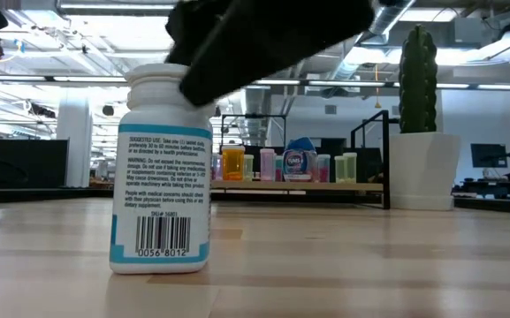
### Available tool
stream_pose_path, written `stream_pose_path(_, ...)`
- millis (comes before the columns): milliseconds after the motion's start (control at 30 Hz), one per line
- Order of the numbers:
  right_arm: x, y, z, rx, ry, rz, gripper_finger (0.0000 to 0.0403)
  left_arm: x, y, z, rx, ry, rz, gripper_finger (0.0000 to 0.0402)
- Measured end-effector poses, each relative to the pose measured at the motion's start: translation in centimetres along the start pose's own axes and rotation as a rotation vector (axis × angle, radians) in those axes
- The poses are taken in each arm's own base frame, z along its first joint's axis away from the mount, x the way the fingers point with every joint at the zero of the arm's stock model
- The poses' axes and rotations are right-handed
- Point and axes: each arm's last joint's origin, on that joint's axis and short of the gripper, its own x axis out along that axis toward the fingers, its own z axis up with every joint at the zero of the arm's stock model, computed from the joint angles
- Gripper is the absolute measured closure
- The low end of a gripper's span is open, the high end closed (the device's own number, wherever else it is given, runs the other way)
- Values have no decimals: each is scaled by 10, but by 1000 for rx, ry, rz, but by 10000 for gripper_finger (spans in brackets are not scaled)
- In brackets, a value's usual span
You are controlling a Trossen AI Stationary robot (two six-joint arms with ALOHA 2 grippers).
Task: Pick and place medicine bottles onto shelf by color
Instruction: Put the white pill bottle on the shelf
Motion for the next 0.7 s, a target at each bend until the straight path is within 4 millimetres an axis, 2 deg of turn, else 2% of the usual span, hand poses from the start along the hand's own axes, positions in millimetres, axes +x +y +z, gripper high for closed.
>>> stream_pose_path(67, 5, -1, 1, -2, -26, -1, 100, 0, 0, 0, -2, -1, 1, 132)
stream_pose_path(400, 4, -5, 0, 8, -28, 0, 109, 1, 1, 1, -4, -2, 7, 132)
stream_pose_path(700, 4, -4, 0, 13, -23, 1, 177, 1, 1, 1, -4, -6, 8, 132)
